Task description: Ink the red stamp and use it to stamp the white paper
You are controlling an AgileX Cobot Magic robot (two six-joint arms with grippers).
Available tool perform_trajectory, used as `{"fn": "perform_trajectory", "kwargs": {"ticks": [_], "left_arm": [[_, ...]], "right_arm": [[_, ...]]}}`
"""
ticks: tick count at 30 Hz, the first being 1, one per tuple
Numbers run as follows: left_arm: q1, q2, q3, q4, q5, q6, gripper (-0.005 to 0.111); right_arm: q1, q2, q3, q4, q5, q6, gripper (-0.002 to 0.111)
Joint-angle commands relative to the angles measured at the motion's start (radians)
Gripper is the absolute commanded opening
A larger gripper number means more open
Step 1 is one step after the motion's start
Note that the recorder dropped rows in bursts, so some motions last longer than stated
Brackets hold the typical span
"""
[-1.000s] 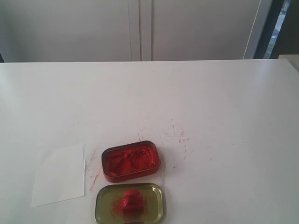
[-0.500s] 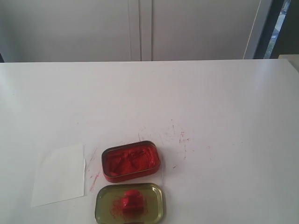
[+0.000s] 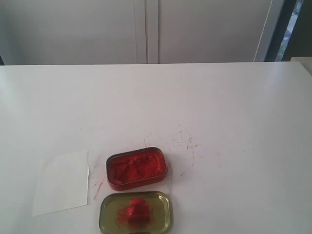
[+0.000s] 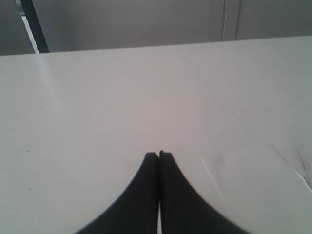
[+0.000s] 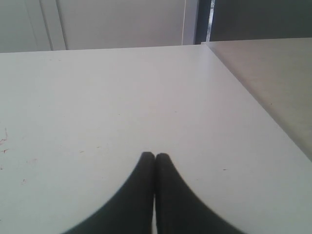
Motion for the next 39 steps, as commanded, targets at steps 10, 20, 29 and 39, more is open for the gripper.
{"fn": "perform_trajectory", "kwargs": {"ticks": [10,20,29,39], "left_arm": [[0.001,0.007,-0.002,-0.01,-0.122,-0.01,0.0],[0.001,0.007,-0.002,-0.065,-0.213,-0.036,0.0],[0.001,0.079,-0.161,-0.067,0.014,-0.029,0.0],[0.001,0.277,-0.299,-0.065,0.111,0.02,0.0]], "right_arm": [[0.003,-0.004,0.005,0.0,-0.015,0.002,0.0],[0.003,-0.004,0.005,0.0,-0.015,0.002,0.0],[0.003,-0.004,0.005,0.0,-0.017,0.002,0.0],[0.003,-0.004,0.005,0.0,-0.017,0.002,0.0]]}}
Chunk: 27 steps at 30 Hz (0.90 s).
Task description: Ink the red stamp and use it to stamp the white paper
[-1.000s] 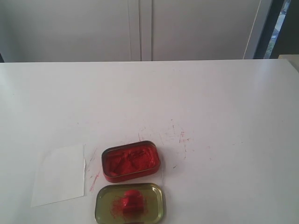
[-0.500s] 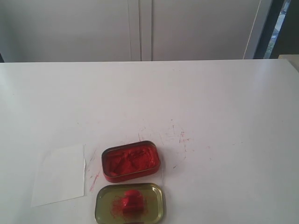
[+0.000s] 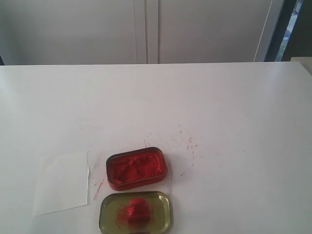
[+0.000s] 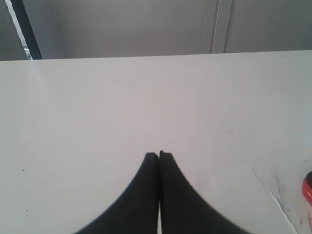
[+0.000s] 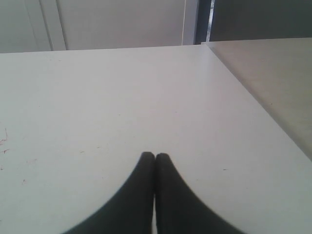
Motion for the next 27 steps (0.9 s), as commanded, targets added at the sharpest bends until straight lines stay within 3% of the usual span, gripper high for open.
{"fn": "perform_trajectory", "kwargs": {"ticks": [1,13,27], "left_arm": [[0.001,0.044,-0.036,-0.024,0.001,0.01,0.0],[0.001,0.046,-0.063,-0.024,0.237,0.095,0.0],[0.001,0.151,-0.082,-0.043,0.278,0.11,0.0]], "right_arm": [[0.003,-0.004,0.005,0.0,-0.017,0.002,0.0],[0.003,-0.004,0.005,0.0,-0.019,0.002,0.0],[0.003,-0.004,0.005,0.0,-0.019,0.002,0.0]]}}
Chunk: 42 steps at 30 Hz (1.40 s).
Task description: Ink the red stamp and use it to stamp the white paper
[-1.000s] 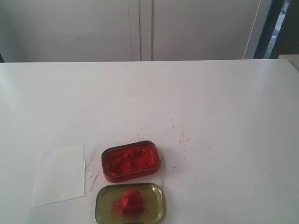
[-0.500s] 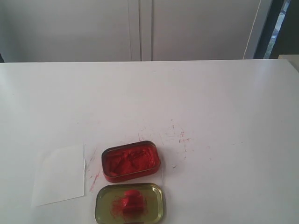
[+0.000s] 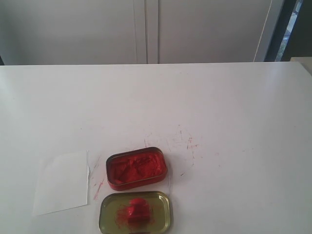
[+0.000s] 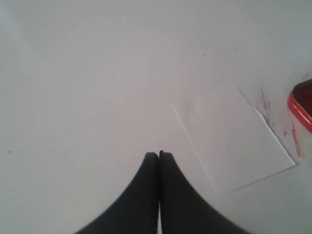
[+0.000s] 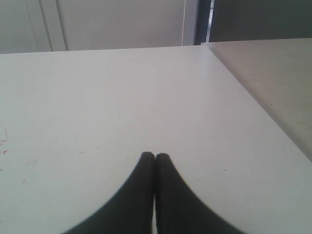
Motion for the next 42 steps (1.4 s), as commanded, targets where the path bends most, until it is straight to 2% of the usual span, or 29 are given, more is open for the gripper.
{"fn": "perform_trajectory", "kwargs": {"ticks": [1,12,25,32,38,42], "left_arm": [[0.001,0.074,-0.024,-0.029,0.019,0.022,0.0],[0.001,0.203,-0.026,-0.043,0.011,0.023,0.0],[0.001,0.225,-0.028,-0.073,0.03,0.055,0.0],[-0.003,0.36,-0.111,-0.105,0.097,0.103,0.0],[-0.087,0.51,-0.179,-0.153,0.149,0.222,0.0],[-0.16,0.585,-0.226,-0.153,0.153,0.232,0.0]], "right_arm": [[0.003,-0.004,0.005,0.0,-0.018,0.002,0.0],[0.003,-0.004,0.005,0.0,-0.018,0.002,0.0],[0.003,-0.004,0.005,0.0,-0.018,0.002,0.0],[0.003,-0.004,0.005,0.0,-0.02,0.002,0.0],[-0.001,-0.004,0.005,0.0,-0.031,0.002,0.0],[-0.001,-0.004,0.005,0.0,-0.036,0.002,0.0]]}}
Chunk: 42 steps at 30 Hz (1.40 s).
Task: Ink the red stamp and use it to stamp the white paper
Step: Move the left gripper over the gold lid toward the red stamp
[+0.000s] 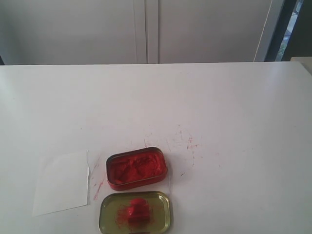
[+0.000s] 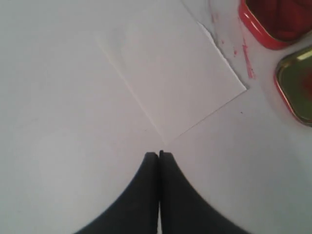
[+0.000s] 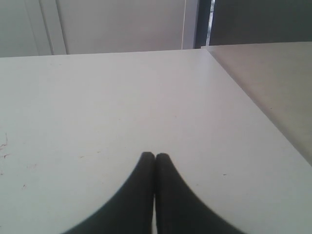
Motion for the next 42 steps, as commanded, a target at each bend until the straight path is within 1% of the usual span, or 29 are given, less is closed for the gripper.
{"fn": "perform_trajectory", "kwargs": {"ticks": [1,5,10,15,19,25,29,32,38,42], "left_arm": [[-0.081,0.077,-0.061,-0.026,0.035,0.023,0.0],[-0.174,0.104,-0.139,-0.105,0.086,0.023,0.0],[-0.304,0.112,-0.212,-0.119,0.082,-0.019,0.0],[-0.393,0.15,-0.263,-0.119,0.078,-0.143,0.0],[-0.461,0.209,-0.296,-0.113,0.058,-0.15,0.0],[-0.544,0.334,-0.366,-0.073,0.076,-0.158,0.0],[-0.607,0.401,-0.428,-0.015,0.088,-0.175,0.0],[-0.66,0.461,-0.487,0.104,0.124,-0.213,0.0],[-0.746,0.586,-0.582,0.292,0.225,-0.32,0.0],[-0.799,0.655,-0.614,0.336,0.24,-0.326,0.0]], "right_arm": [[-0.001,-0.004,0.005,0.0,-0.019,0.002,0.0],[-0.001,-0.004,0.005,0.0,-0.023,0.002,0.0],[-0.001,-0.004,0.005,0.0,-0.032,0.002,0.0],[-0.001,-0.004,0.005,0.0,-0.034,0.006,0.0],[-0.001,-0.004,0.005,0.0,-0.034,0.02,0.0],[-0.001,-0.004,0.005,0.0,-0.034,0.02,0.0],[-0.001,-0.004,0.005,0.0,-0.034,0.02,0.0],[-0.001,-0.004,0.005,0.0,-0.034,0.02,0.0],[-0.001,-0.004,0.005,0.0,-0.034,0.021,0.0],[-0.001,-0.004,0.005,0.0,-0.037,0.021,0.0]]}}
